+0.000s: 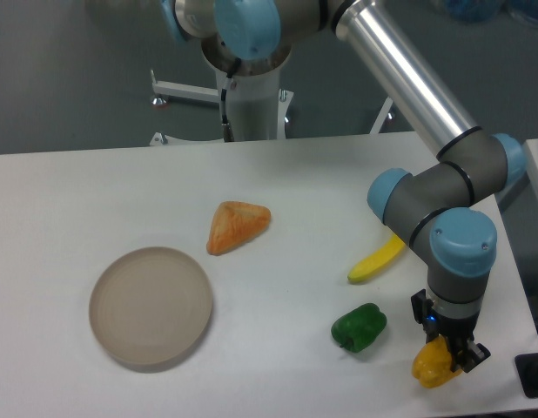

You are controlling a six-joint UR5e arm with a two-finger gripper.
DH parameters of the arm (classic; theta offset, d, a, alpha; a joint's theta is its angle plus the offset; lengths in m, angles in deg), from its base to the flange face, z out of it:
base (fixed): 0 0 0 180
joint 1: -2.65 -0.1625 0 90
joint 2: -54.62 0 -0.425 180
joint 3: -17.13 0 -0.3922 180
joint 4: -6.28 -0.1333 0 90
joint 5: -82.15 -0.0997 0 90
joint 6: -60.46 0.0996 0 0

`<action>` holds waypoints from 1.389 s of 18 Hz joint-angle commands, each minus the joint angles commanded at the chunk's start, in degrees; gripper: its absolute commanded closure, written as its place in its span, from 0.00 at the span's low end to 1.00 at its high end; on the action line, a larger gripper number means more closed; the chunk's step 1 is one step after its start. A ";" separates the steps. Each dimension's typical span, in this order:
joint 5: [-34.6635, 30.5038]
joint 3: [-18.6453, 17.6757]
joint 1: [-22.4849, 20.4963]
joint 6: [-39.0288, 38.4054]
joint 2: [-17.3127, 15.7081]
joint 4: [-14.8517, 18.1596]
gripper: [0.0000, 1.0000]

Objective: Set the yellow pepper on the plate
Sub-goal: 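Lift the grasped yellow pepper up off the table with the gripper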

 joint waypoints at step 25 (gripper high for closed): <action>-1.67 -21.61 9.22 -22.48 -20.38 8.70 0.44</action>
